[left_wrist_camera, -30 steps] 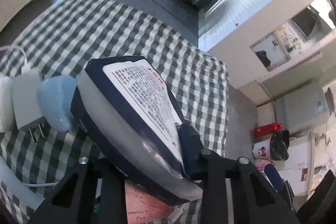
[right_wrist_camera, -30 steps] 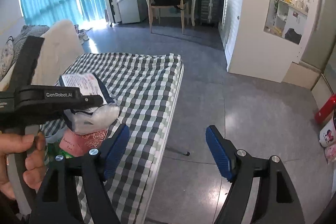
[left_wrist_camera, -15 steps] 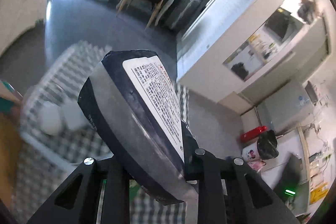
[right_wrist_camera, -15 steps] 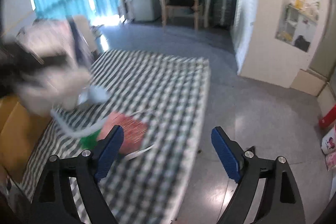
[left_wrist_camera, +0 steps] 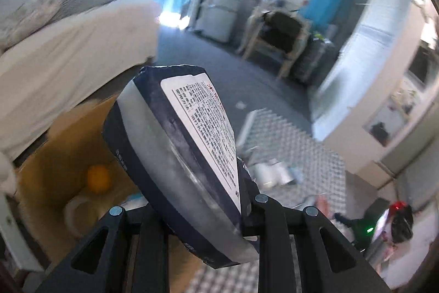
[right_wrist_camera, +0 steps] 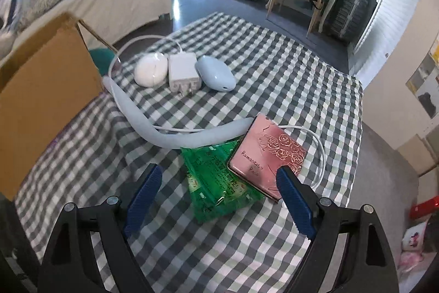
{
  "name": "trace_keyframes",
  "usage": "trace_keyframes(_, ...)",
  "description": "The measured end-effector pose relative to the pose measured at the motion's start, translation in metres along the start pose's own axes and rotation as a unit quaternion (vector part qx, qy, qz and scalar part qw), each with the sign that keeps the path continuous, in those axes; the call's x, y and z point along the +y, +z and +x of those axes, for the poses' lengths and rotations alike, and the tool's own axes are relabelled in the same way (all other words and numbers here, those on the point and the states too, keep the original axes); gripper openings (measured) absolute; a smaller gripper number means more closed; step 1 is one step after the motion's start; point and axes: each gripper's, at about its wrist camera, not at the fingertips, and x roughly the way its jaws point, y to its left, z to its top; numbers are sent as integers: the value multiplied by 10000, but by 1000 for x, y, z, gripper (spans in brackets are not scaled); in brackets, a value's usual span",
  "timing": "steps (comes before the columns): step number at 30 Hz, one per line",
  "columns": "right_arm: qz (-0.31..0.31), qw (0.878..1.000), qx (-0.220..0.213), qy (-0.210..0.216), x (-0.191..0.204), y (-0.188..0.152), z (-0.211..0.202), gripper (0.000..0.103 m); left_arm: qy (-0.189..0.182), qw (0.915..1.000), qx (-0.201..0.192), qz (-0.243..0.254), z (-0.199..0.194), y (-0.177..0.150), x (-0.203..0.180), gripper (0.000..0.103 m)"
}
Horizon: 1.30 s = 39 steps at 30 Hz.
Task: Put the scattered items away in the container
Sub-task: 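Carry the package over the cardboard box and open the left gripper, then grasp the green snack packet on the mattress with the right gripper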
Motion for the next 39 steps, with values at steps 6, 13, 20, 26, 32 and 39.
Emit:
trace_keyframes(6, -181, 9991, 325, -216, 5, -2, 13, 86, 888, 9958, 192, -129, 21, -18, 34, 36)
trace_keyframes(13, -196, 9979, 496, -373, 12, -4, 20, 86, 1079, 9938, 255, -120, 25, -25, 37, 83)
trace_keyframes(20, -217, 9963, 529, -640, 18, -2, 24, 85, 1230, 9924, -101, 13, 0, -25, 26, 95)
trace_keyframes(26, -130, 9938, 542, -966, 22, 3, 23, 66, 1112, 9932, -315, 123, -17, -19, 18, 96)
trace_keyframes(32, -37, 9910, 621, -1189, 20, 6, 19, 46, 1041, 9940, -305, 137, -20, -20, 18, 96)
trace_keyframes(39, 185, 9904, 573, -1247, 18, 14, 12, 30, 988, 9946, -269, 177, -22, -22, 17, 96)
